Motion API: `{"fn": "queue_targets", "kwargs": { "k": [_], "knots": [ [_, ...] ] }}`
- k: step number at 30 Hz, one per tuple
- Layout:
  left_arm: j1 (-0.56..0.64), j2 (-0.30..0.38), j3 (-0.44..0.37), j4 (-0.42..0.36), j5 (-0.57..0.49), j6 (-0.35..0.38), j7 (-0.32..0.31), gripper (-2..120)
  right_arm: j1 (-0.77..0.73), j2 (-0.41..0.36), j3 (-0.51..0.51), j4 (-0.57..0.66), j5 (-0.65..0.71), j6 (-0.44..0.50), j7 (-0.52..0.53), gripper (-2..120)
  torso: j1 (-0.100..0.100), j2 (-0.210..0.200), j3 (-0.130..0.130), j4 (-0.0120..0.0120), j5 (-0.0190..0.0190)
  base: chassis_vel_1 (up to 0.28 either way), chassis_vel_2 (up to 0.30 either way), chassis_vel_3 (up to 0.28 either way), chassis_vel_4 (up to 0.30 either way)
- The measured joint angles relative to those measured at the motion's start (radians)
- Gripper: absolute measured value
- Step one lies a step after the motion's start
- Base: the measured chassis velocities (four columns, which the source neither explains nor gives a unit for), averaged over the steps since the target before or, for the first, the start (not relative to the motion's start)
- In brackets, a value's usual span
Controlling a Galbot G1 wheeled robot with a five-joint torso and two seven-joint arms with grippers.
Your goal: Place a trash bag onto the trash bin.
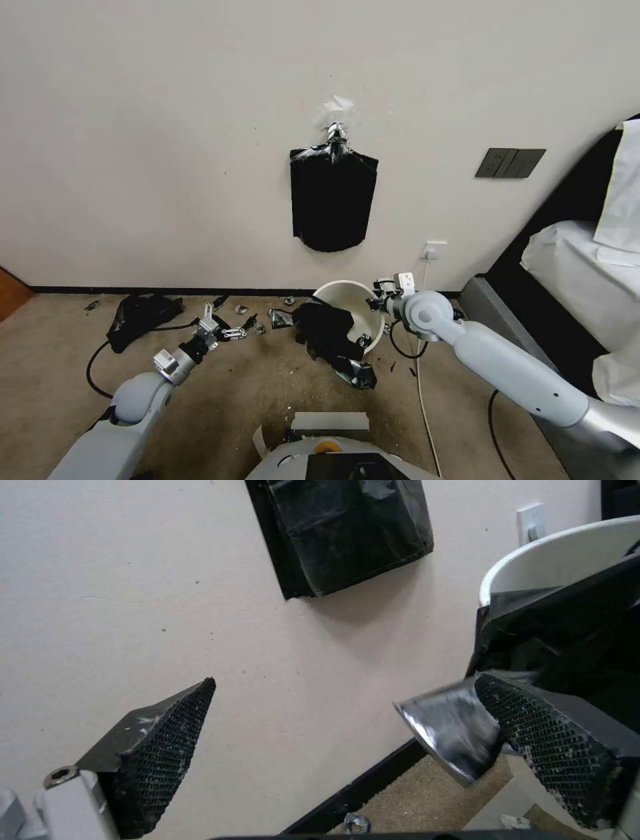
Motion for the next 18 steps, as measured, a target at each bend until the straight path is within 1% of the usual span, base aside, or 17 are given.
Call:
{"fn": "queue_targets", "kwargs": {
  "k": [4,7,8,11,12,15,16,18],
  "knots": [
    [-0.005,-0.003,-0.01,0.002,-0.009,0.001,-0.002,100,-0.069,0.046,0.063,0.031,0.011,0.02,0.067,7,0.0,0.0,0.0,0.0004,-0.0001,0.0,0.0,0.0,0.0],
    [-0.017,-0.008,-0.025,0.003,-0.025,0.006,-0.004,100,-0.142,0.085,0.116,0.072,0.018,0.038,0.121,7,0.0,0.0,0.0,0.0001,0.0,0.0,0.0,0.0,0.0],
    [-0.017,-0.008,-0.025,0.003,-0.025,0.006,-0.004,100,-0.142,0.085,0.116,0.072,0.018,0.038,0.121,7,0.0,0.0,0.0,0.0001,0.0,0.0,0.0,0.0,0.0],
    [-0.022,-0.019,-0.054,0.001,-0.039,0.02,-0.006,100,-0.239,0.125,0.159,0.116,-0.015,0.062,0.153,7,0.0,0.0,0.0,0.0,0.0001,0.0,0.0,0.0,0.0],
    [-0.022,-0.019,-0.054,0.001,-0.039,0.02,-0.006,100,-0.239,0.125,0.159,0.116,-0.015,0.062,0.153,7,0.0,0.0,0.0,0.0,0.0001,0.0,0.0,0.0,0.0],
    [-0.018,-0.029,-0.073,-0.002,-0.042,0.024,-0.006,100,-0.31,0.182,0.183,0.144,-0.052,0.081,0.179,7,0.0,0.0,0.0,0.0,0.0001,0.0,0.0,0.0,0.0],
    [-0.018,-0.029,-0.073,-0.002,-0.042,0.024,-0.006,100,-0.31,0.182,0.183,0.144,-0.052,0.081,0.179,7,0.0,0.0,0.0,0.0,0.0001,0.0,0.0,0.0,0.0],
    [-0.015,-0.036,-0.077,-0.004,-0.042,0.025,-0.006,100,-0.33,0.227,0.188,0.152,-0.066,0.09,0.195,7,0.0,0.0,0.0,0.0001,-0.0002,0.0,0.0,0.0,0.0]
  ]
}}
